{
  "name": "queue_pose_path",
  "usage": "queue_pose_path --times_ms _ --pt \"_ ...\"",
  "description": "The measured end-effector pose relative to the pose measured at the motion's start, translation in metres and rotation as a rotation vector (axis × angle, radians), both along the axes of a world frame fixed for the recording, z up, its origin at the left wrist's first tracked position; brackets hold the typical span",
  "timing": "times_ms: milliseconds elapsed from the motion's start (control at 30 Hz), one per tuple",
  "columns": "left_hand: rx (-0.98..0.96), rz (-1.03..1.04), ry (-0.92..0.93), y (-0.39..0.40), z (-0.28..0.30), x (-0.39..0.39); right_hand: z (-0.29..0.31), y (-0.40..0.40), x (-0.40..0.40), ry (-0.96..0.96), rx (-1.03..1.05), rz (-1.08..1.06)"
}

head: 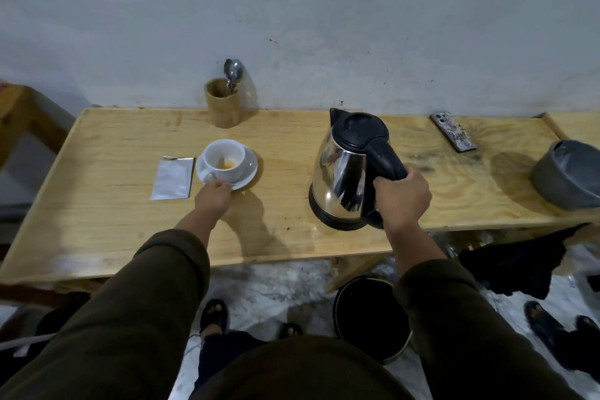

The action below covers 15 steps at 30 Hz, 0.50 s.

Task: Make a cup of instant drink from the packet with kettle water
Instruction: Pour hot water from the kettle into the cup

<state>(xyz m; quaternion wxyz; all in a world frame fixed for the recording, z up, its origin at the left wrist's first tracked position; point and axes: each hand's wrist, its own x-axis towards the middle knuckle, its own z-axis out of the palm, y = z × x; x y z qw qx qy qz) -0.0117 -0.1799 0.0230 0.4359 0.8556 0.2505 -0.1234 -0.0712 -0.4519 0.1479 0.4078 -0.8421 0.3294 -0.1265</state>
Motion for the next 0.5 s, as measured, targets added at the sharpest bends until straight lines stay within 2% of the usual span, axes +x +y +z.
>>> queue_pose_path --times_ms 200,333,400,500 --pt "-0.18 0.305 0.021 0.003 0.004 0.012 0.012 0.012 0.015 0.001 -0.13 0.13" --pt "-0.391 0.572 0.019 0.01 0.005 0.023 0.025 0.029 0.026 0.006 -0.239 0.287" --pt "-0.459 0.617 0.009 0.02 -0.002 0.03 0.031 0.041 0.034 0.025 -0.308 0.367" --pt "-0.54 0.576 0.059 0.044 -0.035 0.047 0.037 0.059 0.046 0.062 -0.399 0.46"
